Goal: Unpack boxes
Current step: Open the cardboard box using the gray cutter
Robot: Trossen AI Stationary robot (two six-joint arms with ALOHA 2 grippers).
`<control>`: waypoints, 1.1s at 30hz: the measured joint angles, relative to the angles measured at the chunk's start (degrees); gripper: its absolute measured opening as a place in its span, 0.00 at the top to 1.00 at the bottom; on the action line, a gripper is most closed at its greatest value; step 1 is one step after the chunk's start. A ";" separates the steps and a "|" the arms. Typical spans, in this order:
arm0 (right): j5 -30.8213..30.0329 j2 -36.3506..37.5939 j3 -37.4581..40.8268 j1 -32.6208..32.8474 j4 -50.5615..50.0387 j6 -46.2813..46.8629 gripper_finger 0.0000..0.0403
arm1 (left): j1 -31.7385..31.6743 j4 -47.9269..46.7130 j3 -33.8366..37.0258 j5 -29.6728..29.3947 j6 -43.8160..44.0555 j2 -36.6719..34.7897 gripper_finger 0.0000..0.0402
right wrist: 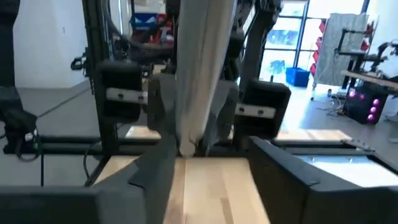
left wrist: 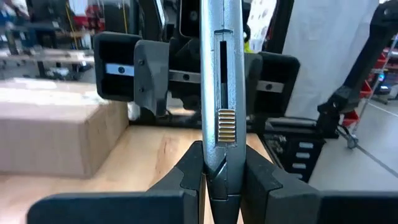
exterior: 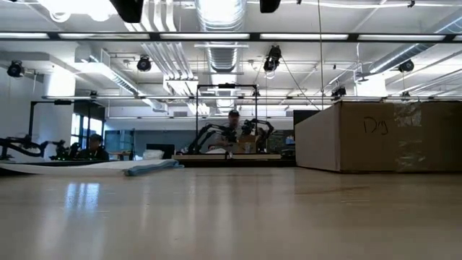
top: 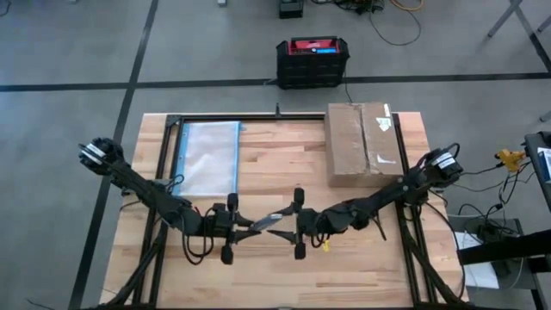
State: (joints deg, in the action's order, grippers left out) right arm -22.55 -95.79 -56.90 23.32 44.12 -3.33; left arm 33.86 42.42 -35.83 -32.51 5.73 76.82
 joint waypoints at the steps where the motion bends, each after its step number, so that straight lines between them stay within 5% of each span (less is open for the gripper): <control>1: 0.02 0.00 -0.47 -0.05 -0.09 -0.30 0.47 | -0.15 1.10 -0.01 -0.03 -0.62 0.00 0.90; 10: 0.52 0.00 -5.08 -0.60 -1.07 -0.29 0.40 | -1.59 5.05 -0.02 -0.11 -3.79 0.02 0.90; 33: 4.16 -3.78 -12.18 -2.94 -6.67 1.32 0.72 | -2.81 7.58 -0.02 3.16 -6.10 0.02 0.90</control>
State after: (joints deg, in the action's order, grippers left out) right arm -18.38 -99.57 -69.08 20.38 37.46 -2.01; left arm 31.05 50.00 -35.86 -29.35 -0.37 76.84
